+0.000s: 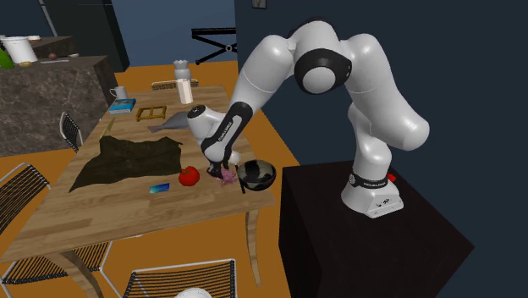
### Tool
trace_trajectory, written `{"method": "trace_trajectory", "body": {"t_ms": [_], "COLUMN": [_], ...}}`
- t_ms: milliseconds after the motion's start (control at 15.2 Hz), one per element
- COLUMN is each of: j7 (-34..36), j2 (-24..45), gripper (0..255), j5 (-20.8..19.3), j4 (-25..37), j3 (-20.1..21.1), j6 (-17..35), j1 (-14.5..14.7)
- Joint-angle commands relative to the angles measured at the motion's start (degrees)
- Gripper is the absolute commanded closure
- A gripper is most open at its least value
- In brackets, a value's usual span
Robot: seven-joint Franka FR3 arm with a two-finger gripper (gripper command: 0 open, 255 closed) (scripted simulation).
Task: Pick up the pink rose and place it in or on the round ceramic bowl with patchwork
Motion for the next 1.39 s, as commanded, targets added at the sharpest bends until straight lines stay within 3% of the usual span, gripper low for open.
{"method": "trace_trajectory", "body": {"t_ms": [0,792,858,1056,1320], "j7": [0.2,1.0,1.0,17.2,17.7], "j2": [-1.3,-7.5,-7.5,-3.3,-0.9], "gripper": [255,255,0,0,0], "j5": [-0.7,-4.2,-4.2,-0.5,1.4], "j4": [-0.5,-1.0,-1.0,-6.8,-6.9], "j3": [-0.9,-4.8,-4.8,-8.2,-7.0], "j6": [-0.9,-6.2,-6.2,4.8,7.4], "j1": [0.7,3.8,3.8,7.8,6.5]}}
